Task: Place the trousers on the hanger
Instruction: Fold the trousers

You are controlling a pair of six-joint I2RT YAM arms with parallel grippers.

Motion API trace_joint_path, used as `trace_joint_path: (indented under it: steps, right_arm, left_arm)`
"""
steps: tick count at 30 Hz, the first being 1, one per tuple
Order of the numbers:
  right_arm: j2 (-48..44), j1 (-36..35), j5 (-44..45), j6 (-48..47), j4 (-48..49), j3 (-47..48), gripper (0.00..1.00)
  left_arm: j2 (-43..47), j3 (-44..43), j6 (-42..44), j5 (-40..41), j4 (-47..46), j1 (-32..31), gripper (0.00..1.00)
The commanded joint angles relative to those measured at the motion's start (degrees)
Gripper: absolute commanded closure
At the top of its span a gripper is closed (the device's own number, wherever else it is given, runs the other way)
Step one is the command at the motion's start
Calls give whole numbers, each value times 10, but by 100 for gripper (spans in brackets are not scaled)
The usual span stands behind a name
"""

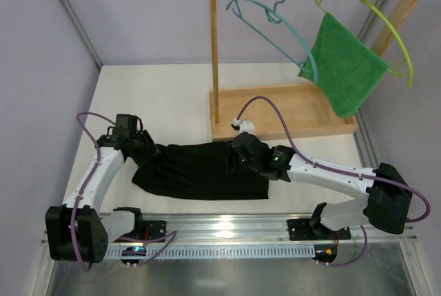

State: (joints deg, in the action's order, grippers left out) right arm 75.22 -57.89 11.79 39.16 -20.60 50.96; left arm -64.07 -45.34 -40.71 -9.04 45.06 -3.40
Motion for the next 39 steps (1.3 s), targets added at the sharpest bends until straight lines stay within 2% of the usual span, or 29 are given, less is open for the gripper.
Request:
trace_joint_path:
  steps: [1,2,3,5,6,7,11,16,19,23,27,31,36,37,38,39]
  right_arm:
    - [-25,1,12,0,22,-11,46]
    - [-28,0,13,0,23,-14,46]
    - [-30,1,16,0,24,-17,46]
    - [-30,1,18,0,25,-27,46]
    - [-28,0,21,0,27,-31,46]
    - [-25,1,23,2,26,-42,46]
    - [-16,7,33,18,28,-73,46]
    - [0,17,60,19,27,-83,46]
    - [14,20,92,18,-4,-69,46]
    - [38,24,187,59,-70,-54,49]
    - [63,64,225,80,-59,-58,49]
    - [76,81,252,88,-69,-48,49]
    - [50,99,213,73,-63,-53,51]
    - [39,98,169,48,-42,-59,51]
    - [27,98,130,29,-22,-66,51]
    - [0,98,101,17,-6,-80,47]
  left_arm:
    - [-13,8,-10,3,-30,-5,54]
    - [-11,7,-9,6,-31,-5,58]
    - [-9,4,-10,9,-30,-5,71]
    - [3,-2,-13,19,-21,-5,83]
    - [7,-13,-17,28,-3,-5,95]
    - [11,-19,-17,33,9,-5,100]
    - [12,-56,-13,71,79,-5,100]
    - [-6,-58,-11,128,119,-5,100]
    - [1,-67,-9,165,144,-5,99]
    - [13,-84,4,194,161,-5,100]
    - [-18,-71,12,153,152,-5,100]
    - [-33,-76,17,161,153,-5,99]
    - [-38,-82,22,161,158,-5,99]
    - [-40,-84,26,158,162,-5,95]
    - [-42,-86,29,158,164,-5,82]
    - [-47,-90,34,162,168,-6,74]
